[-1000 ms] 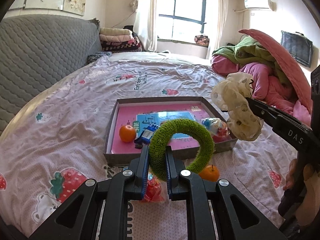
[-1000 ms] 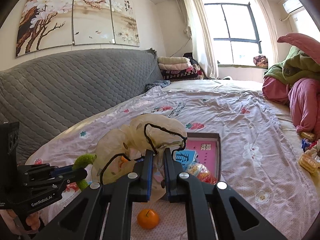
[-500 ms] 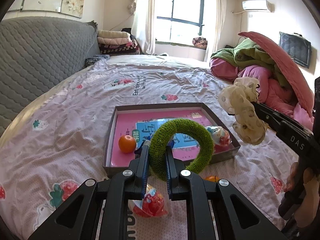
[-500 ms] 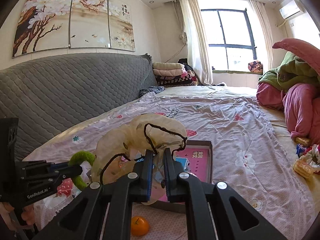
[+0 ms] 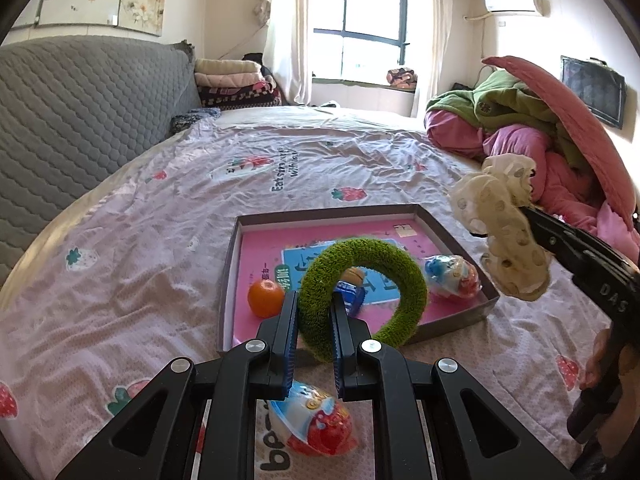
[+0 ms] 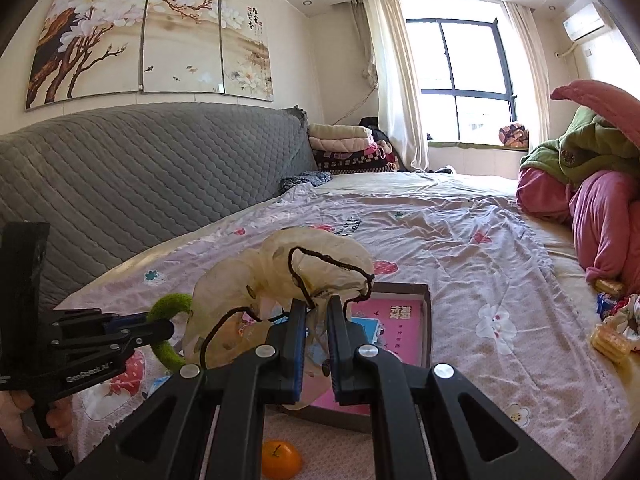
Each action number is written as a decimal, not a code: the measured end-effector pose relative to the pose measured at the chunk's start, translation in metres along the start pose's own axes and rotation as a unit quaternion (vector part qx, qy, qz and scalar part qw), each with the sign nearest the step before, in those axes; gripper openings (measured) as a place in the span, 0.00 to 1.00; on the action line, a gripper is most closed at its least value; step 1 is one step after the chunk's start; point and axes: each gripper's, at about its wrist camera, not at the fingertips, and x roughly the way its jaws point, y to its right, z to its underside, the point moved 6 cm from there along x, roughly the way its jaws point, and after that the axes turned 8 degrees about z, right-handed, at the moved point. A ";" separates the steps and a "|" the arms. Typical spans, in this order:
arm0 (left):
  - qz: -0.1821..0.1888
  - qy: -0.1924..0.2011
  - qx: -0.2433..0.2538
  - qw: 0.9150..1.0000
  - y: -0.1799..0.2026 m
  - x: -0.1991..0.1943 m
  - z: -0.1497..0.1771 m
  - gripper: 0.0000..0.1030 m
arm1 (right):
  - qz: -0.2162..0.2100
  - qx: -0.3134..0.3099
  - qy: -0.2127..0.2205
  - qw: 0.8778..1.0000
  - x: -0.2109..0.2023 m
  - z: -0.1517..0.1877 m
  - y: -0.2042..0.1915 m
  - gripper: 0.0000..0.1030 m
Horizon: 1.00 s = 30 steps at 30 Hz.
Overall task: Organize objects
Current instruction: 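Lift and carry the green ring with left tool while right tool carries the cloth toy over the tray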
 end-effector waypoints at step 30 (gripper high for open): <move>0.002 -0.031 -0.013 0.999 -0.040 0.078 -0.037 0.14 | 0.027 -0.059 -0.037 0.997 0.053 -0.001 -0.012 0.12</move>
